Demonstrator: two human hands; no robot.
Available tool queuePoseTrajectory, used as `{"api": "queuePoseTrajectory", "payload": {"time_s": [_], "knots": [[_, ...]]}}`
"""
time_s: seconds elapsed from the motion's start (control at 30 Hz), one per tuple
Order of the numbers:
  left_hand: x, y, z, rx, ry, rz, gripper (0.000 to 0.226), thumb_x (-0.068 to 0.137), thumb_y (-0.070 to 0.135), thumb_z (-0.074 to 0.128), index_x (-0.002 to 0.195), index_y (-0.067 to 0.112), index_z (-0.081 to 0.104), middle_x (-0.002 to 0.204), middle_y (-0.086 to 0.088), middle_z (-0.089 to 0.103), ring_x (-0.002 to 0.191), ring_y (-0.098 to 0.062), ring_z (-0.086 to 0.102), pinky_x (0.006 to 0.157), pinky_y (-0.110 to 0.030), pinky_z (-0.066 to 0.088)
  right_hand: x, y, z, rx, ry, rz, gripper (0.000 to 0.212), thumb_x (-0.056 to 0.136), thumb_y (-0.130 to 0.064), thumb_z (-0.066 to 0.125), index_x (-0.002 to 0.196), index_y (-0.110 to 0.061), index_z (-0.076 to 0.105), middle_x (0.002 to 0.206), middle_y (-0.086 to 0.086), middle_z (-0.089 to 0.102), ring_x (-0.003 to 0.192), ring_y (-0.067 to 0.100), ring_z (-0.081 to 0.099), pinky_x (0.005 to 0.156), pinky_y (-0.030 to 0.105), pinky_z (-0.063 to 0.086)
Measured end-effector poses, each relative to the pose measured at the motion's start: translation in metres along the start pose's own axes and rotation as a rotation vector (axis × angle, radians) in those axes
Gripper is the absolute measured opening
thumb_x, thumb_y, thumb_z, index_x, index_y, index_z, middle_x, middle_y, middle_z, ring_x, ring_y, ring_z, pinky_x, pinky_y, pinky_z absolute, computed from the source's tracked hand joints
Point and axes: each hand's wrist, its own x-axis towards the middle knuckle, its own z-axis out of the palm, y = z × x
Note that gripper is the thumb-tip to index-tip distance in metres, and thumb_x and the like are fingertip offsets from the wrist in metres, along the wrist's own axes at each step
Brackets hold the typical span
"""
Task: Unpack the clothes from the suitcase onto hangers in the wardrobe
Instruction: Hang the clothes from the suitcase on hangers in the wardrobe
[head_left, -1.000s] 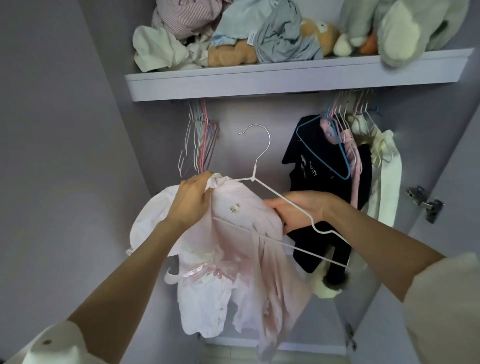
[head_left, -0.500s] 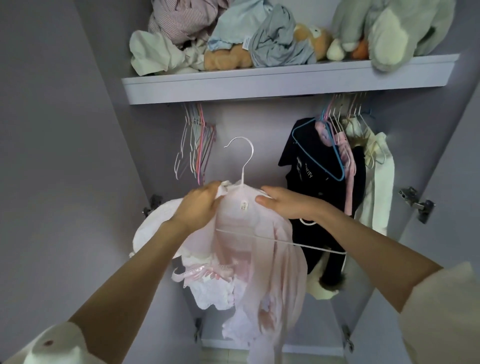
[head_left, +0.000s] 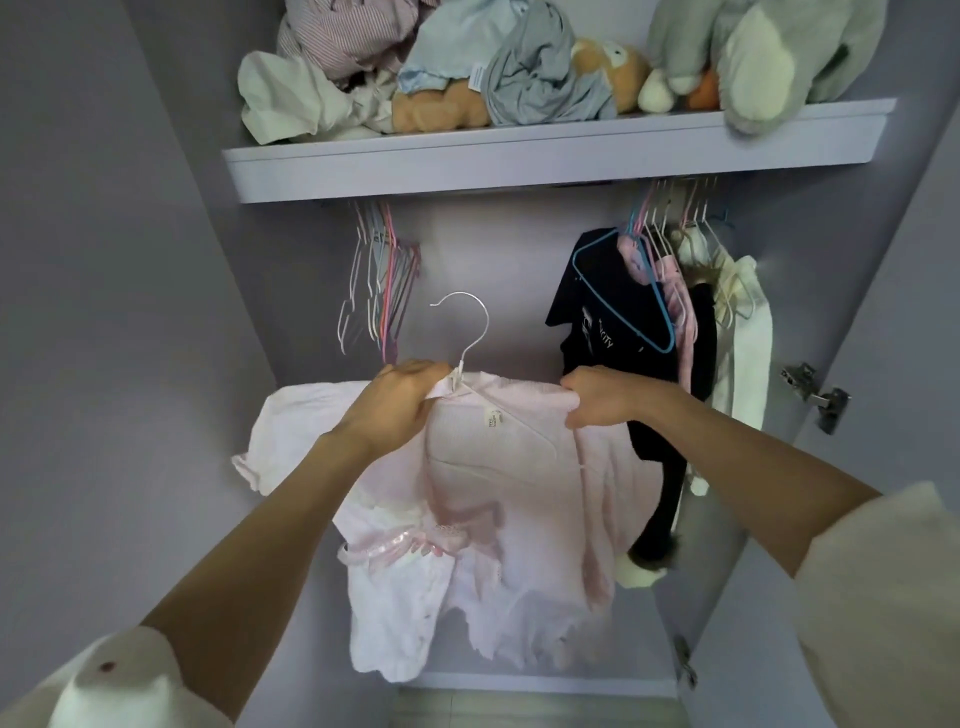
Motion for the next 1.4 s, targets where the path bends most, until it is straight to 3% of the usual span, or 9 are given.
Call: {"api": "queuePoseTrajectory", "payload": {"time_s": [0.2, 0.63, 0.73, 0.83, 0.9, 0.97, 1.03, 1.13, 1.4], "knots": [[0.007, 0.005, -0.002, 0.188, 0.134, 0.034, 0.031, 0.075, -0.013, 0.054, 0.101, 0.000, 0.064, 0.088, -0.019, 0.066, 0.084, -0.037, 0.061, 0.077, -0.036, 0.043, 0.002, 0.022, 0.020, -0.335, 0.400, 0.141, 0.032, 0.087, -0.020, 0.051, 0.117, -0.010, 0.048, 0.119, 0.008, 0.049, 0.117, 0.028, 0.042, 0.091, 0.044, 0.039], [0.008, 0.002, 0.001, 0.411, 0.336, -0.096, 0.042, 0.035, -0.024, 0.072, 0.072, -0.004, 0.066, 0.058, -0.016, 0.058, 0.048, -0.031, 0.054, 0.047, -0.030, 0.044, 0.004, 0.025, 0.010, 0.063, 0.523, 0.238, 0.040, 0.089, -0.009, 0.042, 0.129, -0.013, 0.045, 0.115, 0.017, 0.060, 0.103, 0.037, 0.057, 0.082, 0.040, 0.047], [0.011, 0.006, 0.005, 0.219, 0.375, -0.242, 0.032, 0.055, -0.028, 0.057, 0.080, -0.010, 0.064, 0.066, -0.022, 0.058, 0.059, -0.037, 0.056, 0.053, -0.036, 0.042, 0.007, 0.005, 0.014, 0.560, 0.655, 0.135, 0.043, 0.087, -0.019, 0.051, 0.128, -0.011, 0.046, 0.116, 0.010, 0.058, 0.104, 0.029, 0.057, 0.081, 0.033, 0.047], [0.015, 0.001, 0.007, 0.016, 0.453, -0.398, 0.023, 0.076, -0.020, 0.043, 0.088, -0.012, 0.060, 0.084, -0.028, 0.059, 0.077, -0.042, 0.054, 0.063, -0.037, 0.035, -0.001, -0.013, 0.027, 0.402, 0.084, -0.090, 0.068, 0.086, -0.043, 0.055, 0.144, -0.023, 0.026, 0.146, -0.008, 0.034, 0.130, 0.009, 0.038, 0.098, 0.021, 0.035], [0.014, -0.005, 0.009, -0.033, 0.467, -0.370, 0.016, 0.082, -0.015, 0.045, 0.085, -0.010, 0.059, 0.086, -0.028, 0.059, 0.079, -0.041, 0.054, 0.065, -0.033, 0.031, -0.008, -0.013, 0.031, 0.180, -0.060, -0.040, 0.034, 0.093, -0.047, 0.042, 0.120, -0.029, 0.053, 0.131, -0.008, 0.051, 0.120, 0.010, 0.046, 0.092, 0.022, 0.036], [0.011, -0.010, 0.010, -0.102, 0.452, -0.336, 0.015, 0.091, -0.001, 0.048, 0.083, -0.007, 0.059, 0.086, -0.024, 0.060, 0.078, -0.037, 0.055, 0.066, -0.030, 0.032, -0.010, -0.009, 0.023, 0.057, 0.309, 0.033, 0.035, 0.094, -0.046, 0.038, 0.074, -0.024, 0.057, 0.090, 0.001, 0.063, 0.094, 0.022, 0.059, 0.077, 0.029, 0.042], [0.008, -0.010, 0.008, -0.194, 0.440, -0.349, 0.027, 0.096, 0.014, 0.047, 0.084, -0.006, 0.060, 0.087, -0.021, 0.061, 0.076, -0.031, 0.054, 0.066, -0.026, 0.033, -0.004, 0.000, 0.017, -0.047, 0.693, 0.020, 0.023, 0.092, -0.034, 0.046, 0.093, -0.016, 0.059, 0.104, 0.006, 0.060, 0.105, 0.027, 0.054, 0.081, 0.034, 0.042], [0.007, -0.006, -0.001, -0.346, 0.450, -0.363, 0.033, 0.096, 0.019, 0.049, 0.091, -0.009, 0.063, 0.098, -0.021, 0.067, 0.078, -0.023, 0.054, 0.065, -0.018, 0.032, 0.002, 0.005, 0.015, -0.252, 0.510, -0.100, 0.046, 0.093, -0.037, 0.047, 0.133, -0.015, 0.040, 0.131, 0.006, 0.045, 0.122, 0.027, 0.042, 0.095, 0.039, 0.034], [0.003, -0.018, -0.017, -1.024, 0.125, -0.768, 0.046, 0.086, 0.045, 0.059, 0.102, 0.003, 0.065, 0.086, -0.007, 0.067, 0.082, -0.020, 0.063, 0.075, -0.028, 0.051, 0.006, 0.013, 0.043, 0.034, 0.662, -0.201, 0.044, 0.092, -0.036, 0.028, 0.078, 0.001, 0.048, 0.074, 0.015, 0.053, 0.071, 0.030, 0.051, 0.061, 0.031, 0.027]]}}
